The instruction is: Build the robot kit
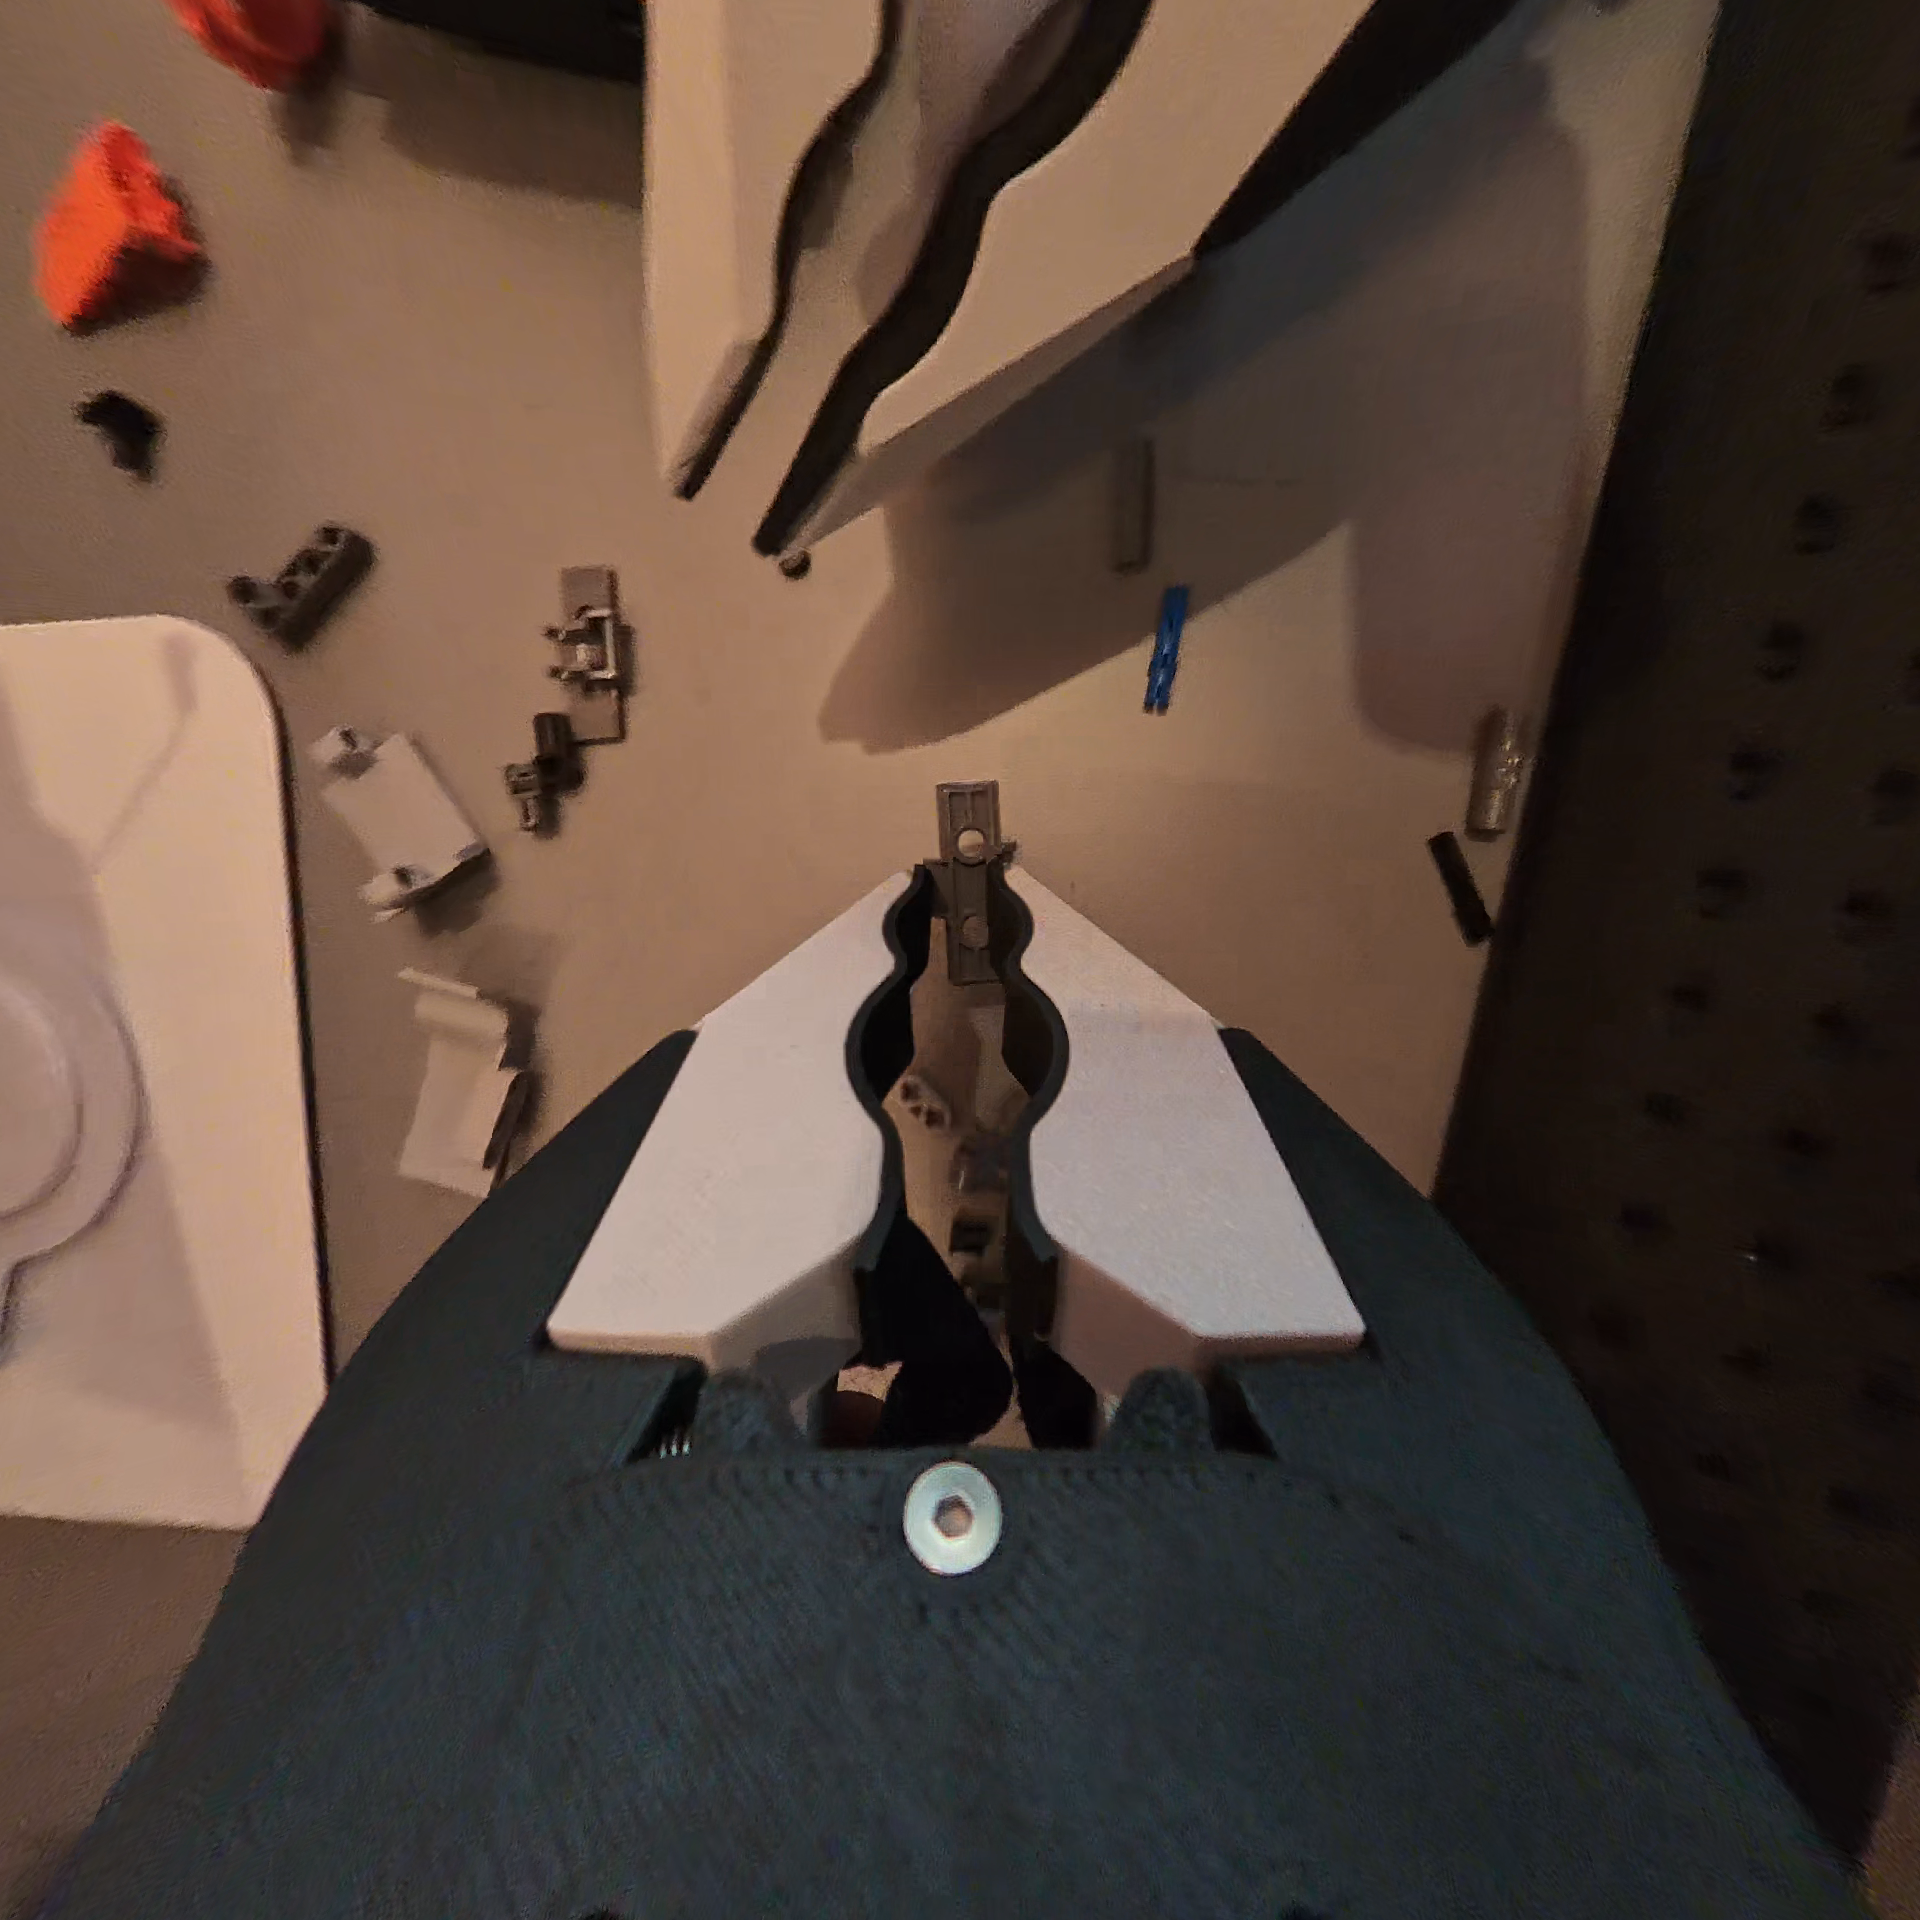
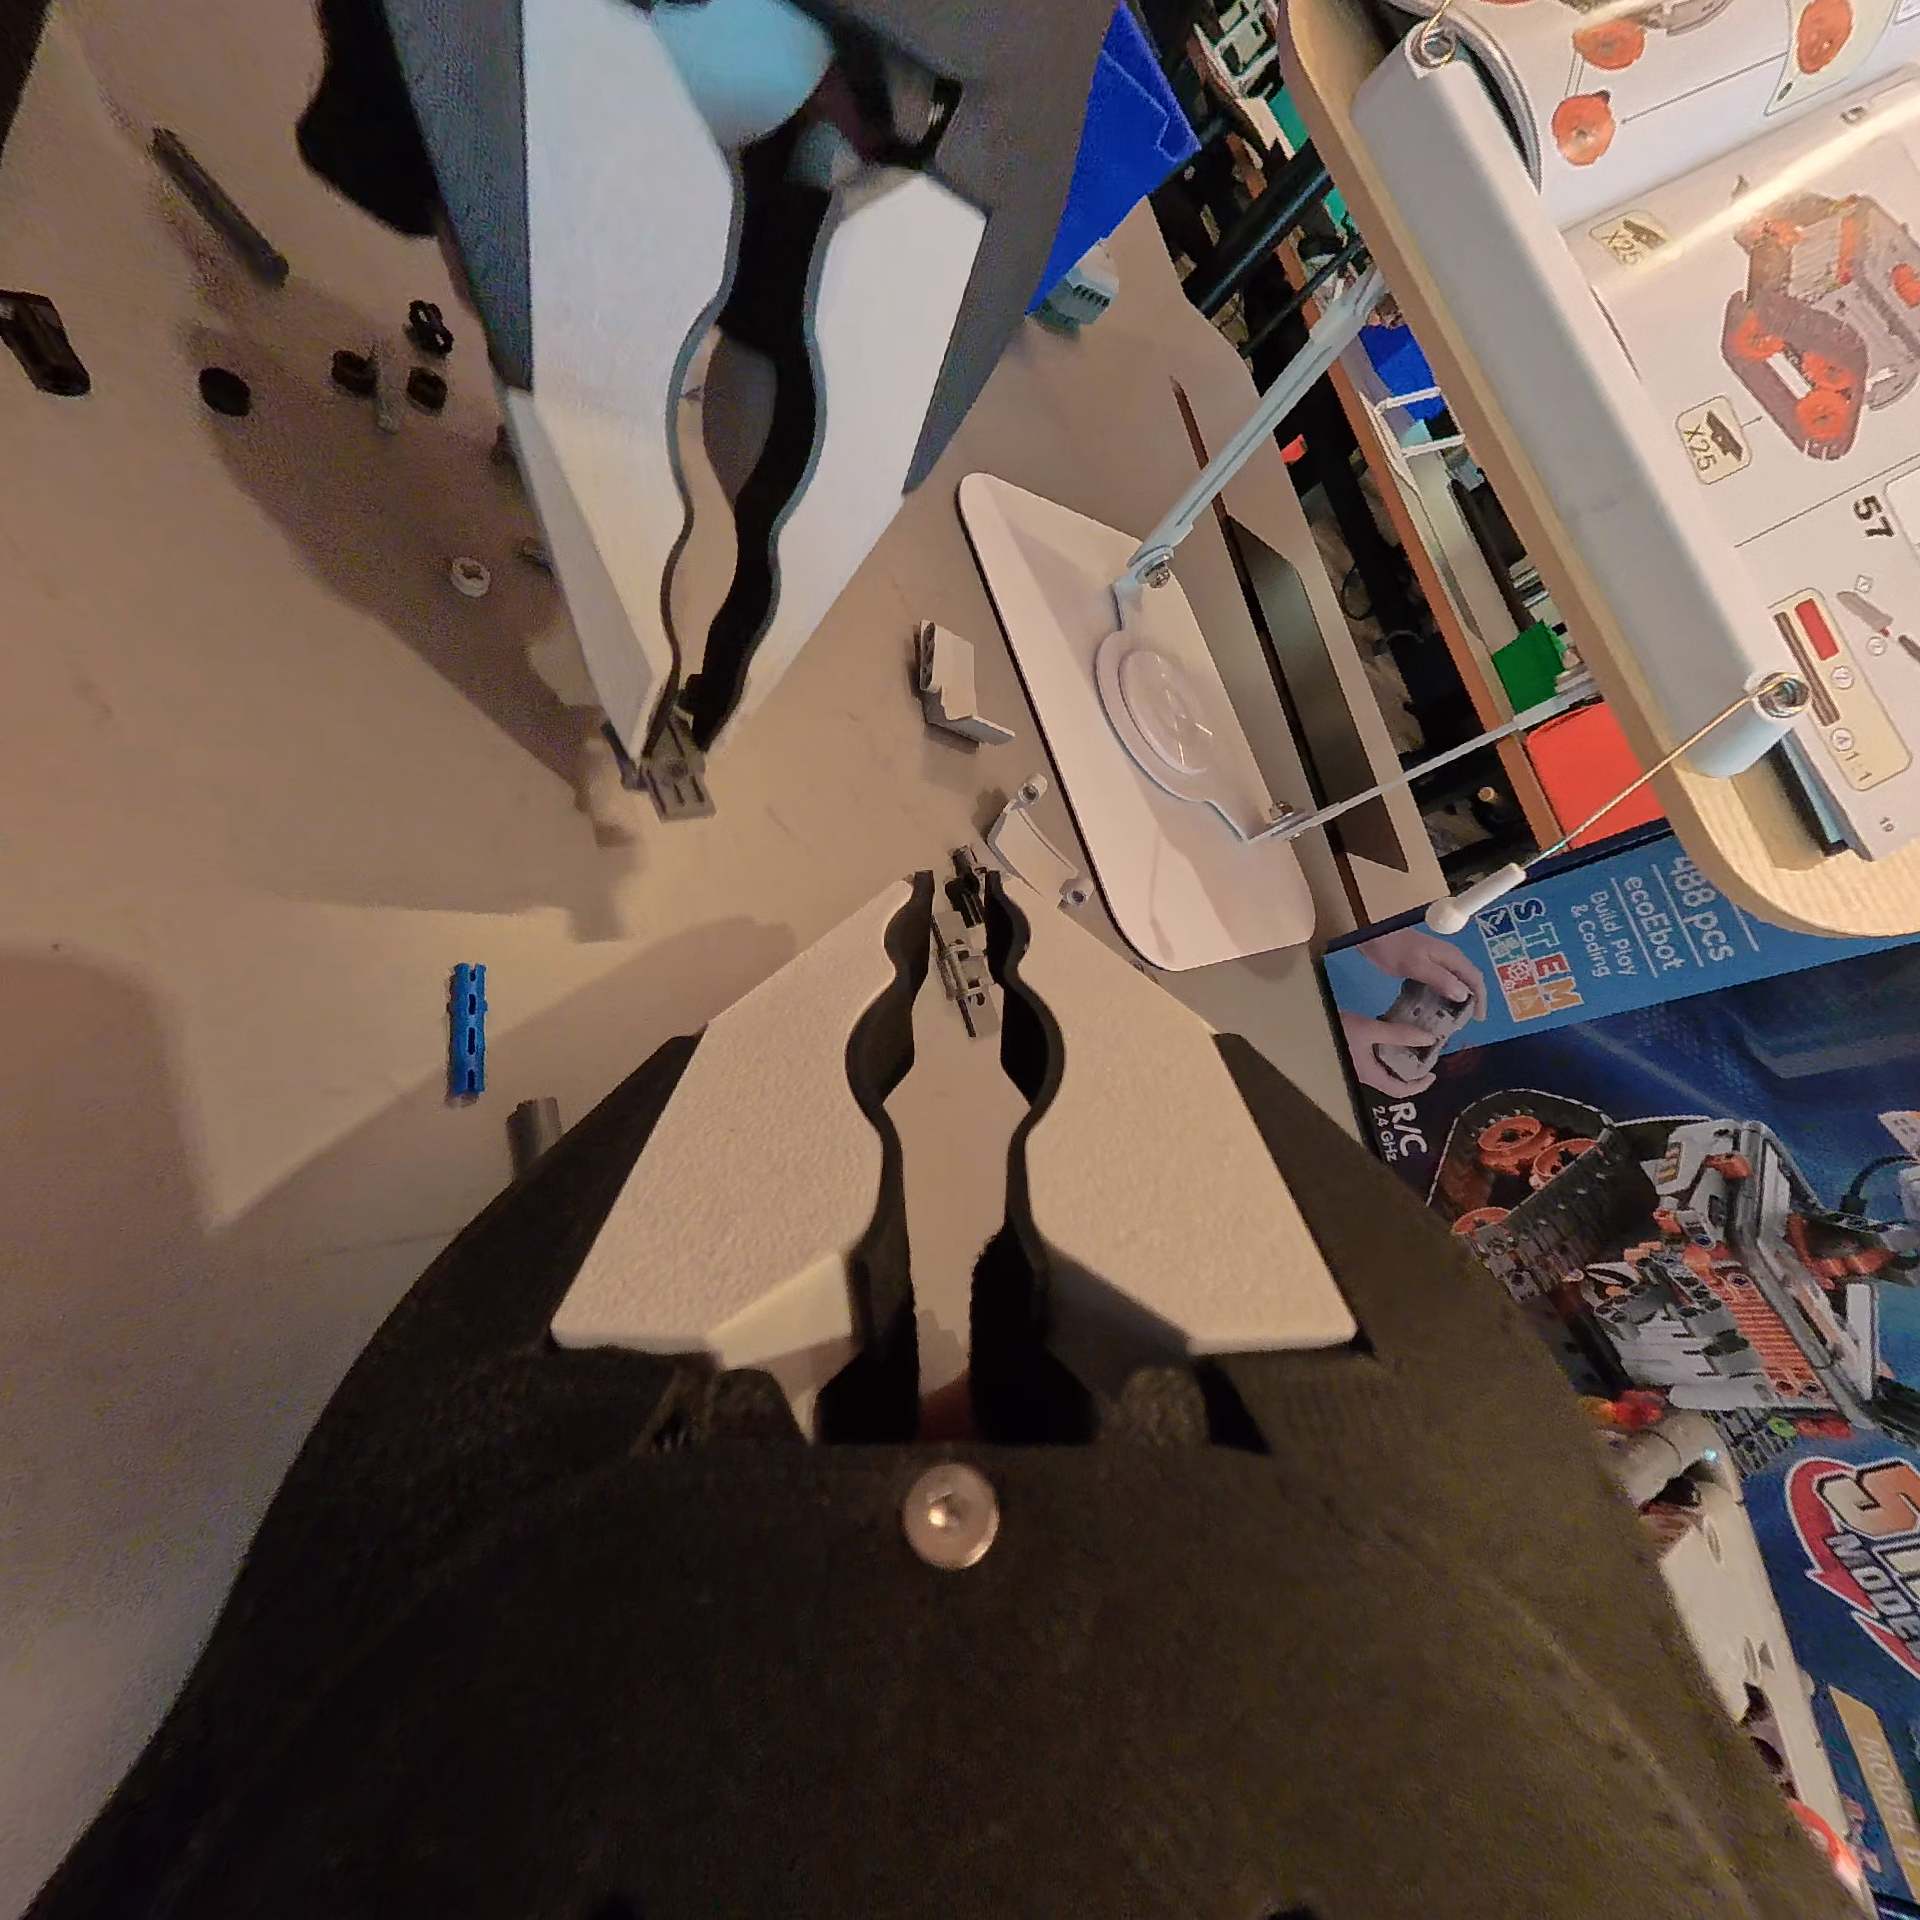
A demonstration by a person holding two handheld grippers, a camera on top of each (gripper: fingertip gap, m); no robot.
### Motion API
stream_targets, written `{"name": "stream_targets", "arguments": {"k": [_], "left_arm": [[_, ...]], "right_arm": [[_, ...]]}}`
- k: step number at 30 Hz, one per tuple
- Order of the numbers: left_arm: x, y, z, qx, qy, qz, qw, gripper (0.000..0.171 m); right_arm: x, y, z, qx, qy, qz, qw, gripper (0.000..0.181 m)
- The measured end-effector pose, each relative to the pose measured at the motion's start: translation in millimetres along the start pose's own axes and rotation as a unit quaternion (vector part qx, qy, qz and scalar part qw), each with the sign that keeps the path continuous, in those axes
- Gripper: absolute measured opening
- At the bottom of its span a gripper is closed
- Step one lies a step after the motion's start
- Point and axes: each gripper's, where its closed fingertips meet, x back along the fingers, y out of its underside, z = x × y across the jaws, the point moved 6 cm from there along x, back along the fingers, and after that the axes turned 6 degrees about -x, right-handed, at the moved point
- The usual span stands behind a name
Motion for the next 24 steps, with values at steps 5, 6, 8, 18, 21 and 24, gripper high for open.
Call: {"name": "stream_targets", "arguments": {"k": [5,6,8,18,21,24], "left_arm": [[-14.7,1.9,0.2,-0.002,-0.005,-0.012,1.000,0.013],[-15.4,2.8,0.7,0.000,-0.001,-0.013,1.000,0.019],[-14.5,2.7,-2.3,0.007,-0.015,-0.004,1.000,0.025],[144.9,47.8,-50.4,0.018,-0.257,-0.060,0.964,0.022],[203.6,93.7,-72.2,0.062,-0.318,-0.127,0.938,0.025],[235.7,144.2,-81.7,0.109,-0.322,-0.190,0.921,0.030]], "right_arm": [[0.9,0.1,0.1,-0.009,-0.007,0.003,1.000,0.008],[0.6,0.4,0.1,-0.010,-0.007,0.003,1.000,0.008],[0.1,1.0,-0.2,-0.011,-0.009,0.002,1.000,0.008],[0.6,2.8,3.4,-0.022,-0.005,0.004,1.000,0.008],[-0.1,3.8,2.8,-0.021,-0.006,0.002,1.000,0.008],[-0.2,3.6,1.6,-0.018,-0.007,0.002,1.000,0.008]]}}
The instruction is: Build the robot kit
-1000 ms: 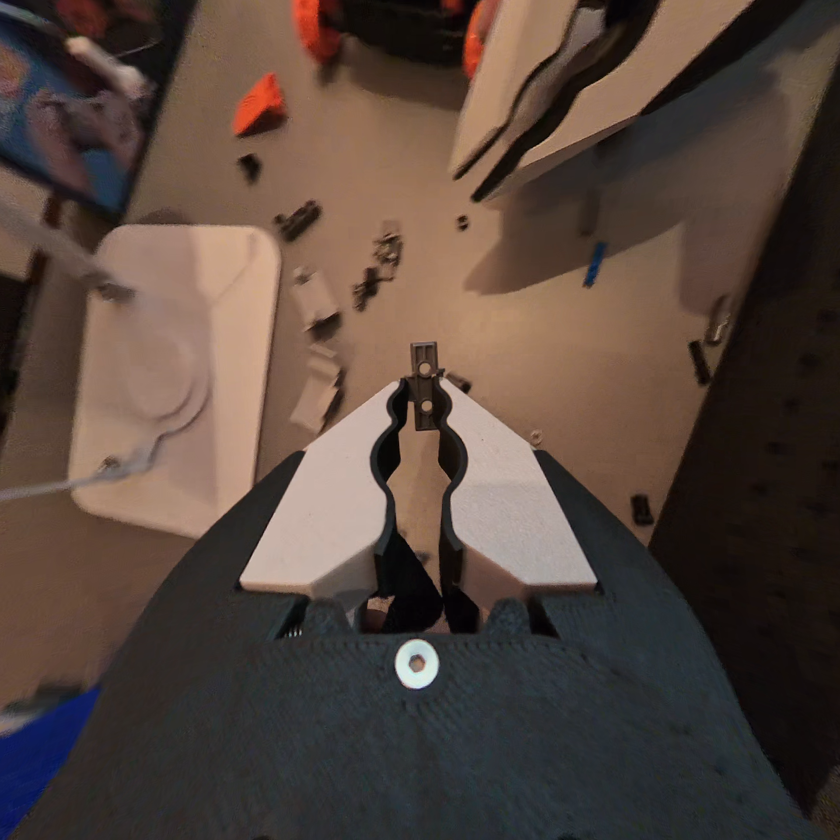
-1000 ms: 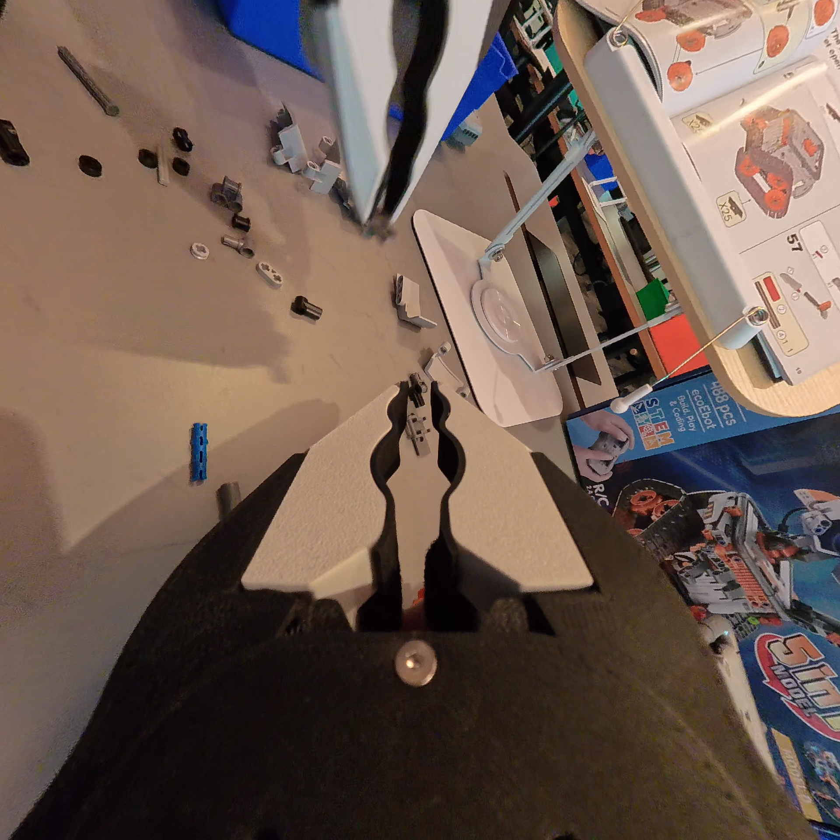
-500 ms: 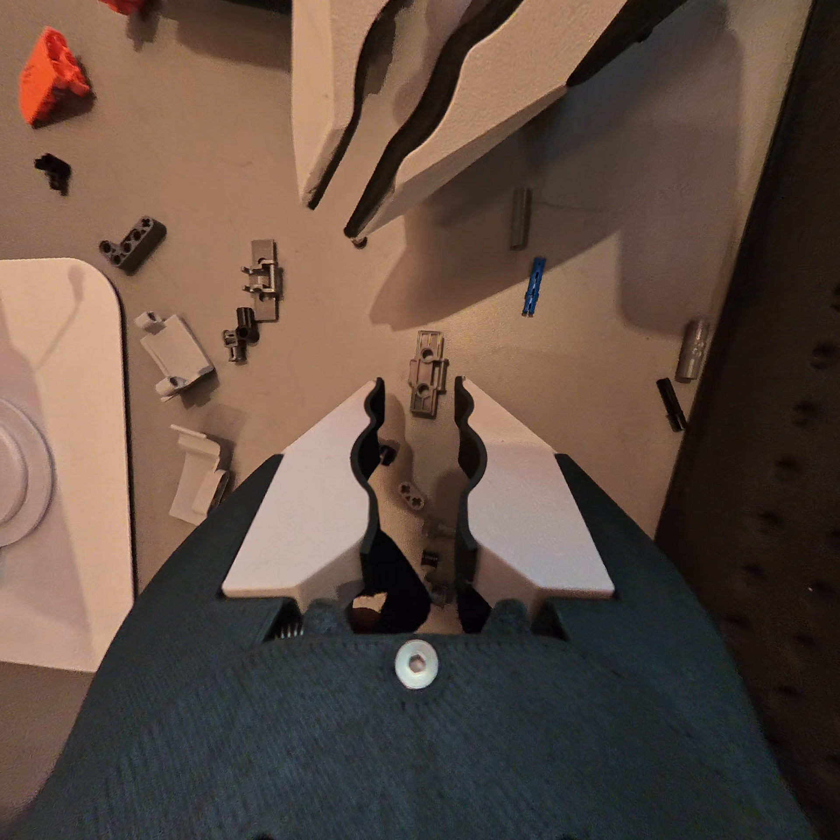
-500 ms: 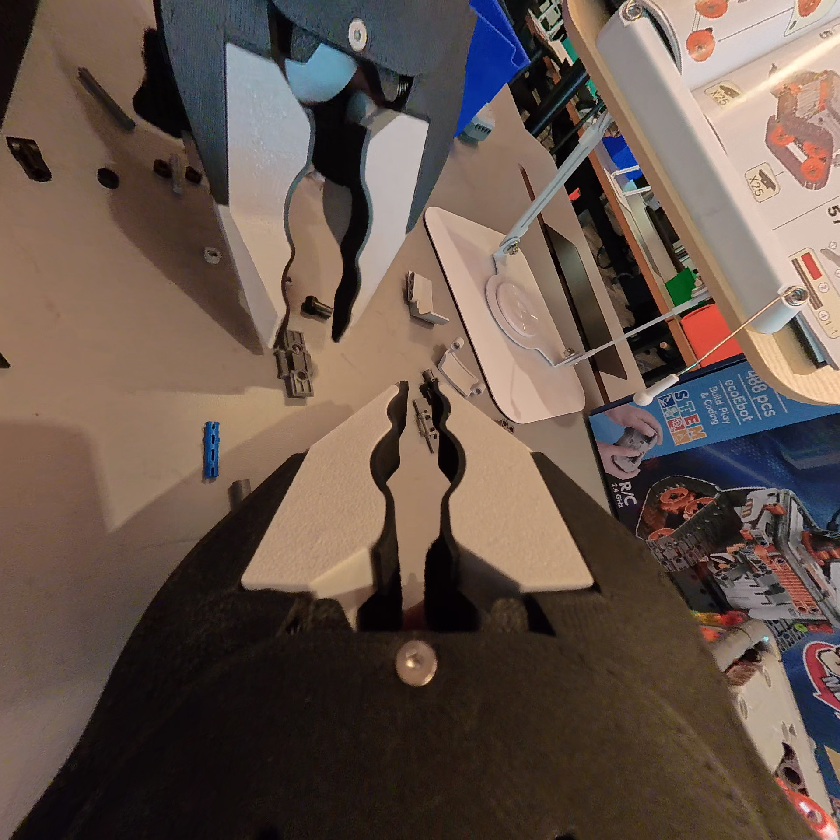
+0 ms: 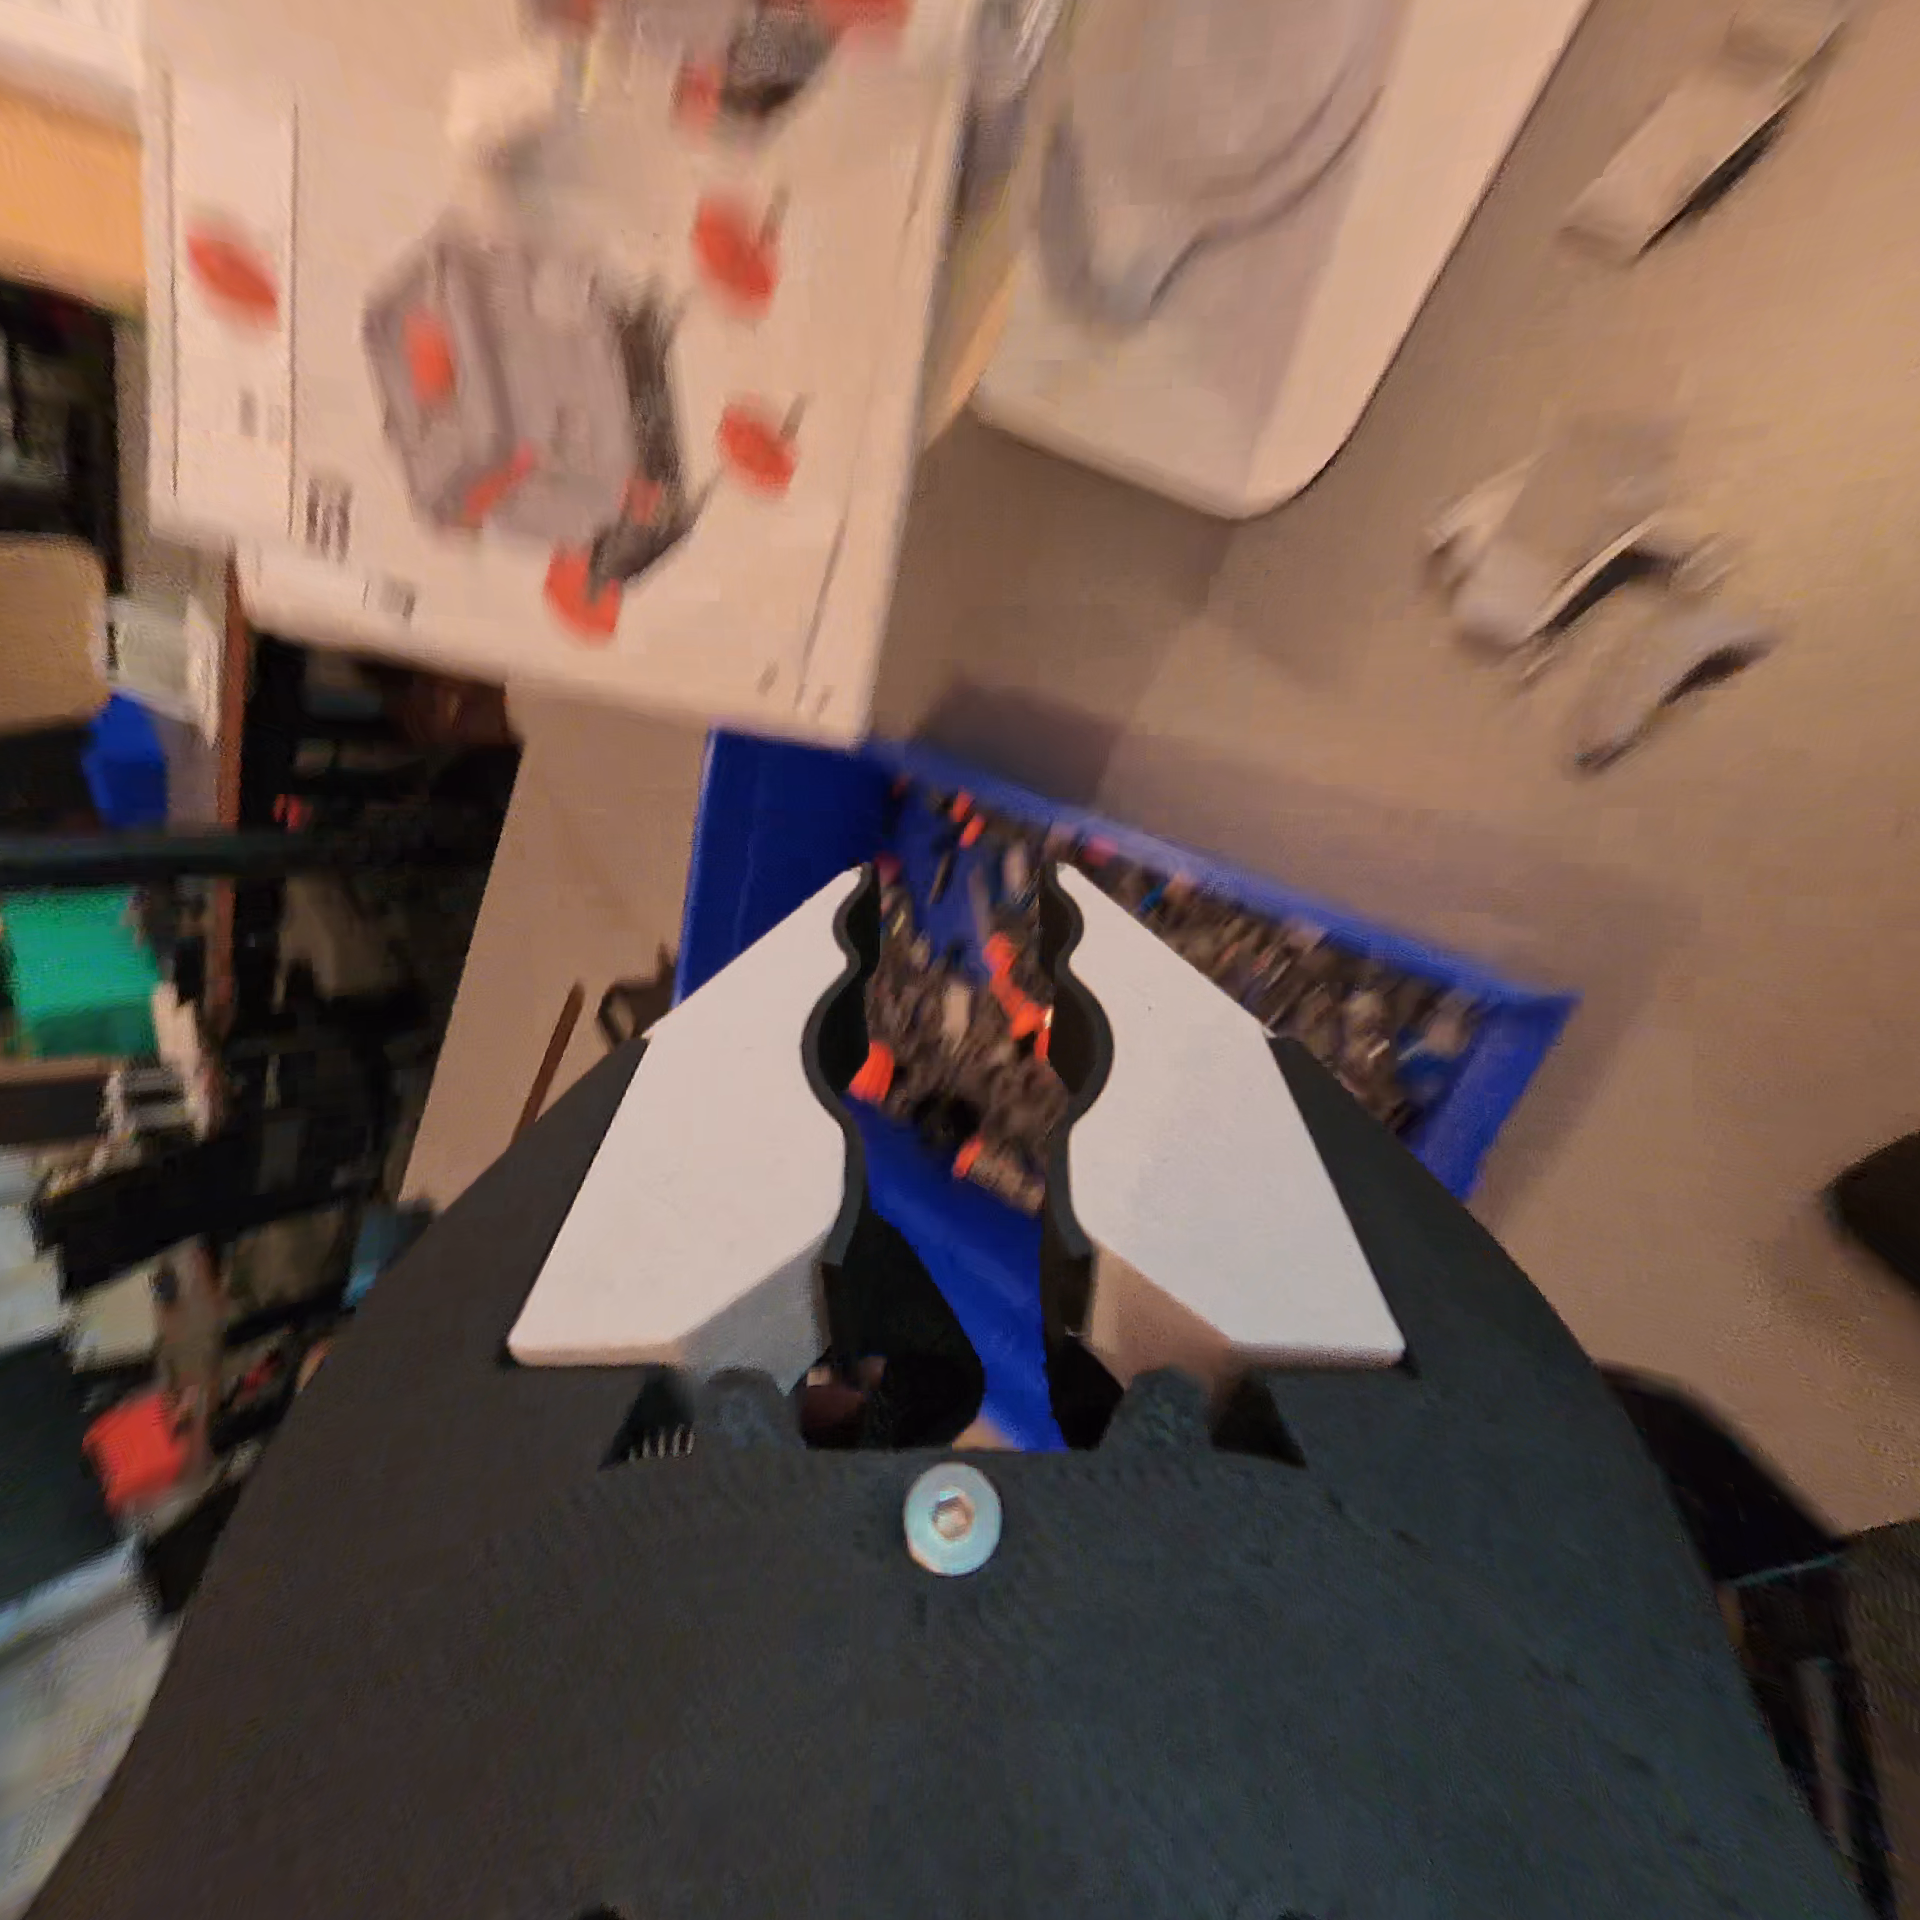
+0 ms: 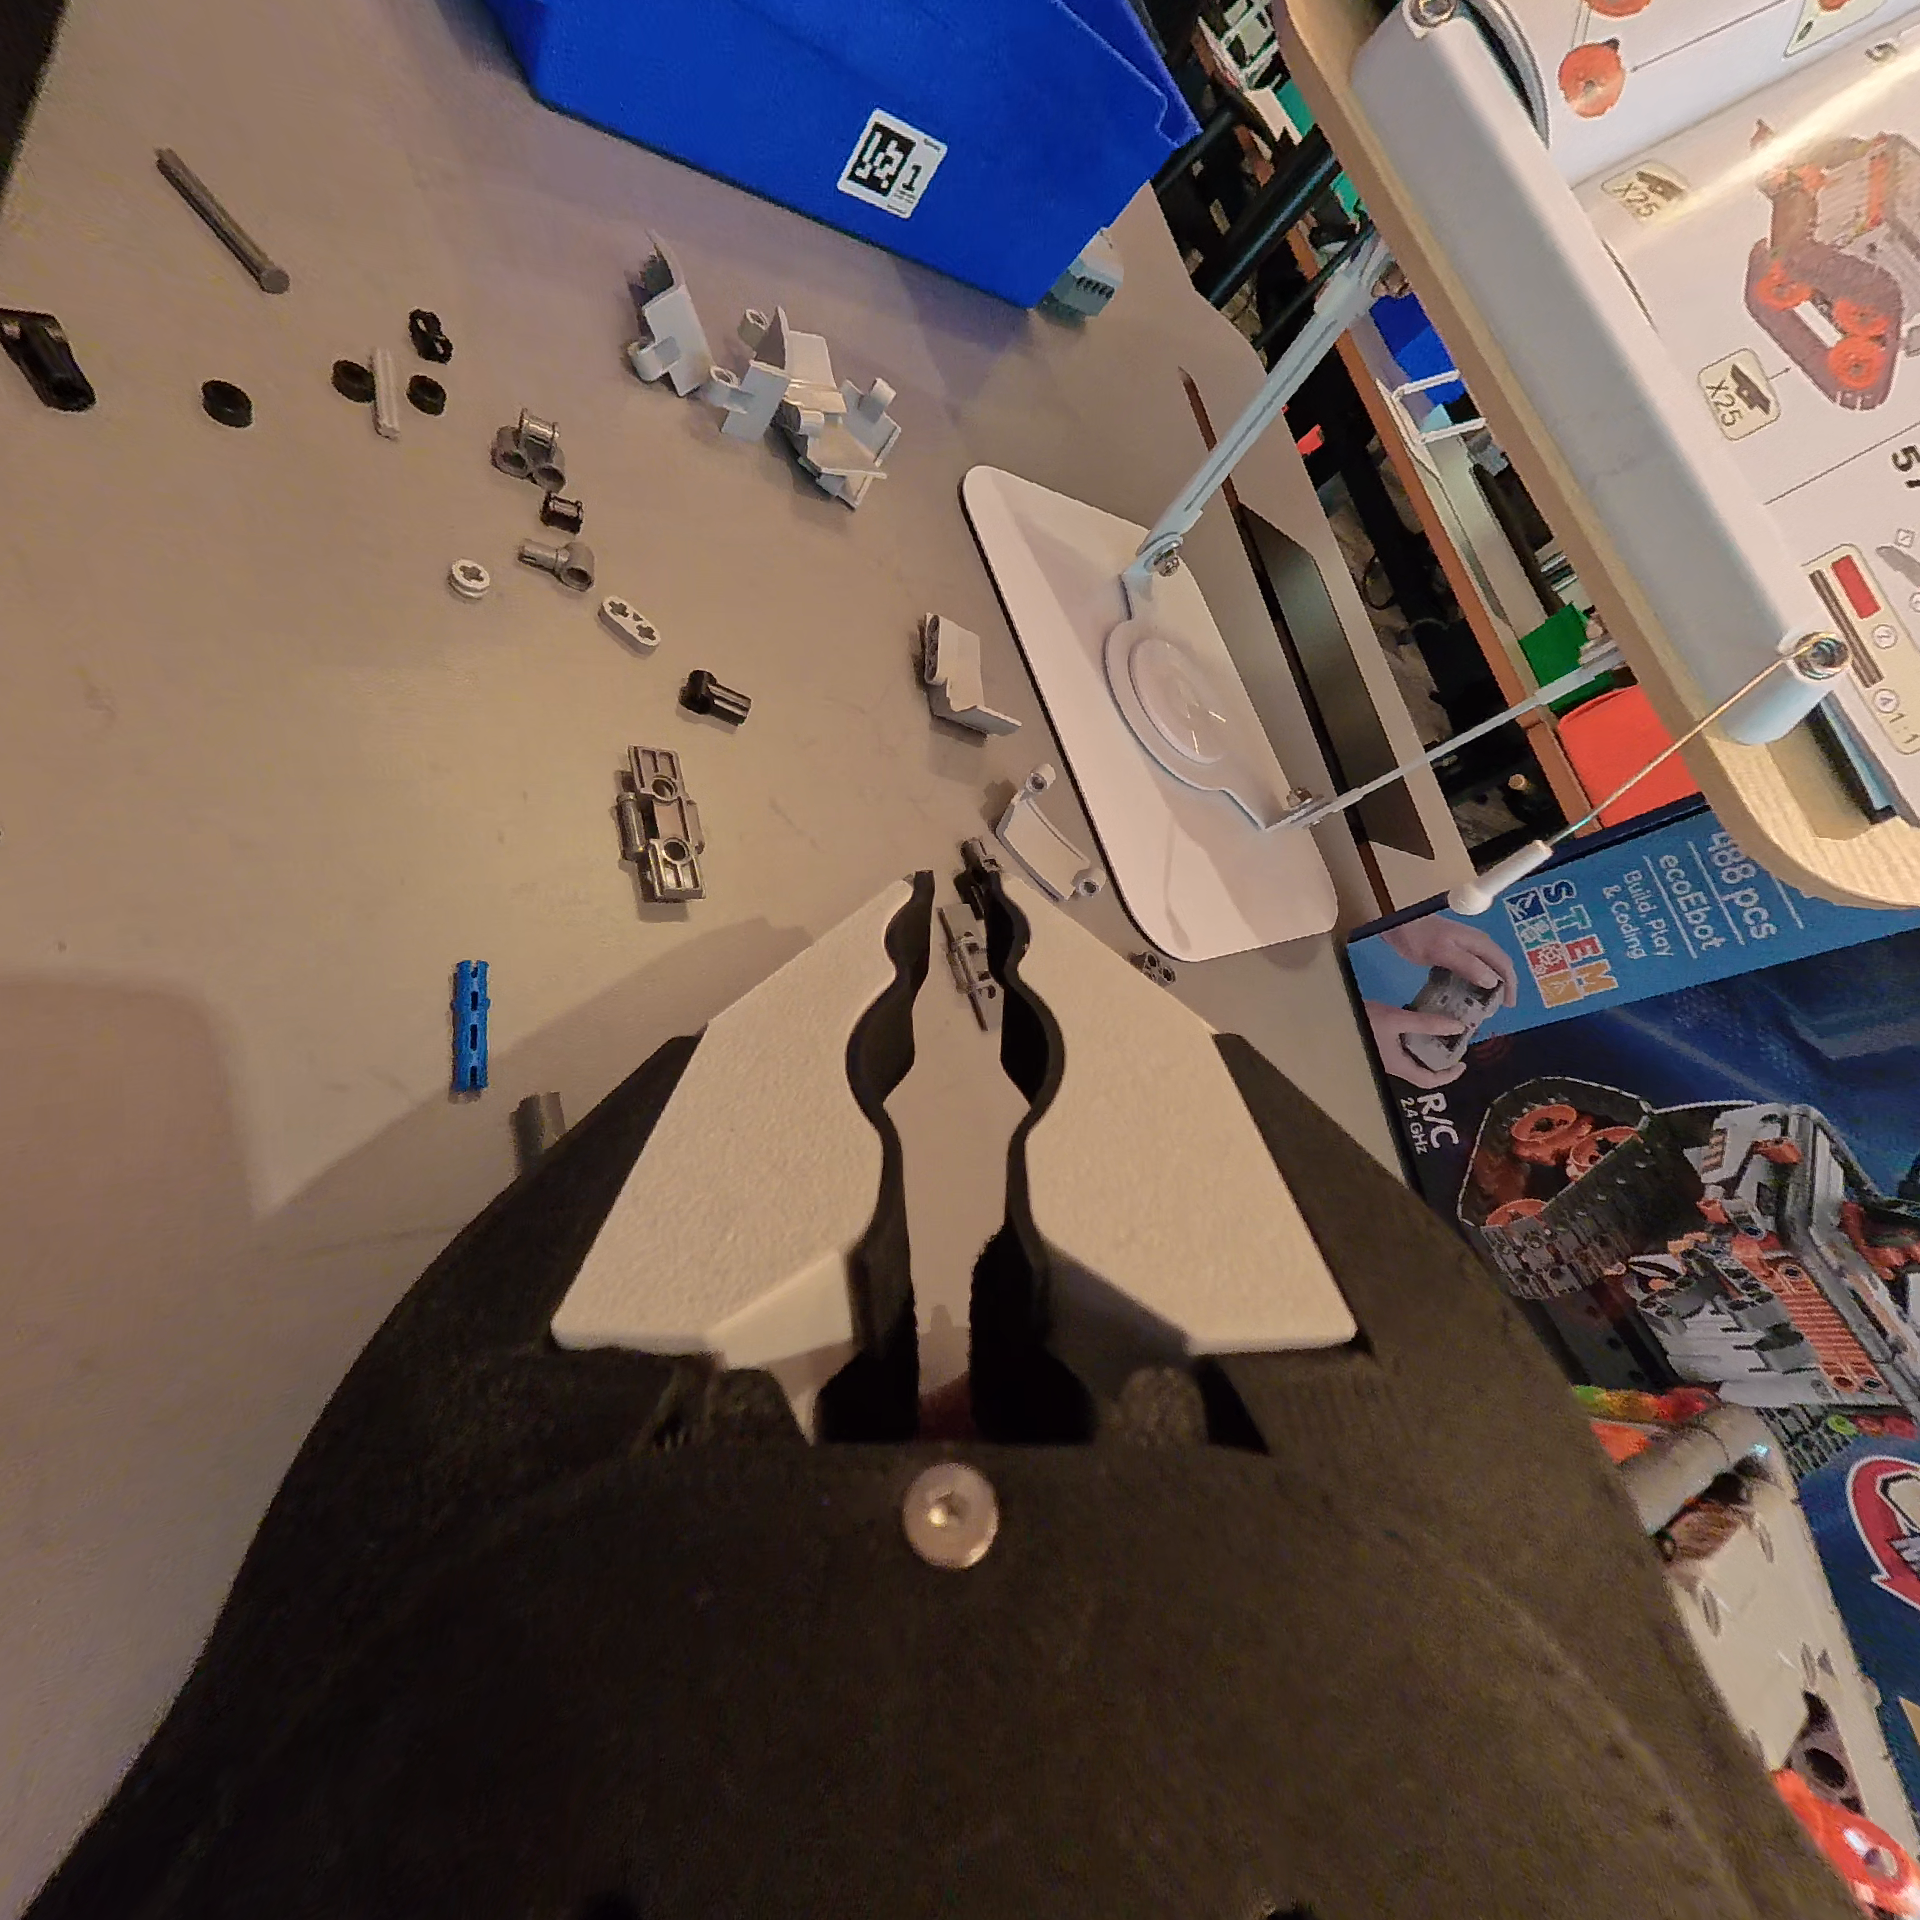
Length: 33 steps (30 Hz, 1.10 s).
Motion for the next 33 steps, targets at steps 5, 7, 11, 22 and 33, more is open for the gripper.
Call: {"name": "stream_targets", "arguments": {"k": [5,7,11,22,33], "left_arm": [[-23.6,79.9,-17.0,-0.009,0.050,-0.149,0.988,0.039],[-34.4,96.9,-8.5,-0.007,0.109,-0.159,0.981,0.053],[-57.7,118.5,8.9,-0.022,0.175,-0.166,0.970,0.066],[-138.5,145.5,26.5,-0.079,0.263,-0.213,0.938,0.081],[-156.3,145.6,24.0,-0.091,0.256,-0.238,0.932,0.029]], "right_arm": [[-0.9,1.7,-1.4,0.002,-0.003,-0.006,1.000,0.007],[-1.7,2.2,-2.3,0.000,-0.006,-0.006,1.000,0.007],[-4.9,6.3,-5.4,0.005,-0.013,-0.014,1.000,0.007],[-10.1,14.9,-7.3,0.004,-0.019,-0.029,0.999,0.008],[-9.2,15.5,-6.6,-0.006,-0.028,-0.024,0.999,0.007]]}}
